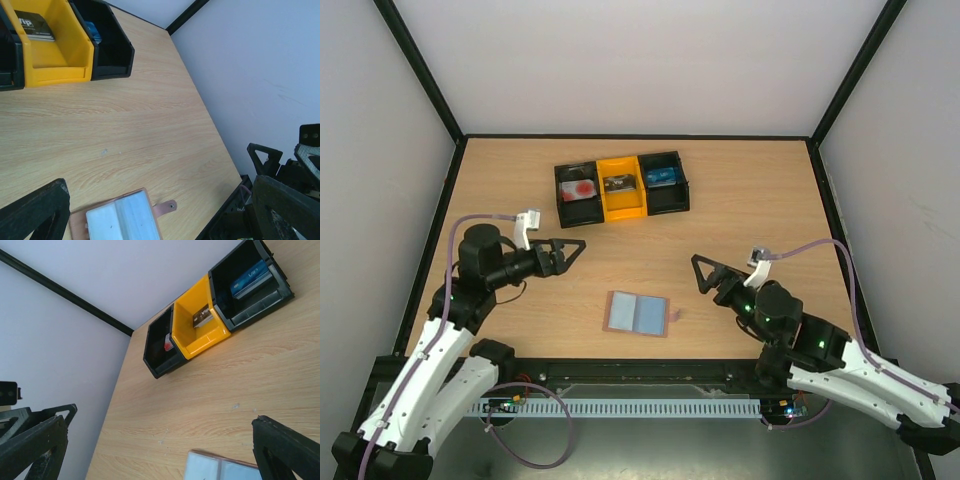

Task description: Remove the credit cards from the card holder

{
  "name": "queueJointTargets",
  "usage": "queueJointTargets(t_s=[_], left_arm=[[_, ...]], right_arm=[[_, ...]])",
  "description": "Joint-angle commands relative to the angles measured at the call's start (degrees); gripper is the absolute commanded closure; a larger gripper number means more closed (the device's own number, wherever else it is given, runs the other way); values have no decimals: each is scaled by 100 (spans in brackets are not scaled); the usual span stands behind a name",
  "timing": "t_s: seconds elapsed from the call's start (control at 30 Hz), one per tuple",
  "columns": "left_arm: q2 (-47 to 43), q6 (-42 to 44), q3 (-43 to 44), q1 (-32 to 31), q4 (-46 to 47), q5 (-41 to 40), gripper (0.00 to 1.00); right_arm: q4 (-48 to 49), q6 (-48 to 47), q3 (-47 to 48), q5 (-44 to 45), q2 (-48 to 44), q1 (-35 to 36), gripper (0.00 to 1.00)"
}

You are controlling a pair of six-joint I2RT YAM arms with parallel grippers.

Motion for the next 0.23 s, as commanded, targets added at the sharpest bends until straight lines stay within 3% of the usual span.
queueJointTargets(t_s=[0.0, 0.2], left_arm=[[-89, -44, 163, -6, -126, -159, 0], [-136, 103, 164, -8, -288, -255, 0]], right_arm=[[-33, 128, -161, 17, -133, -2, 2], [-15, 112, -159, -38, -79, -5, 2]])
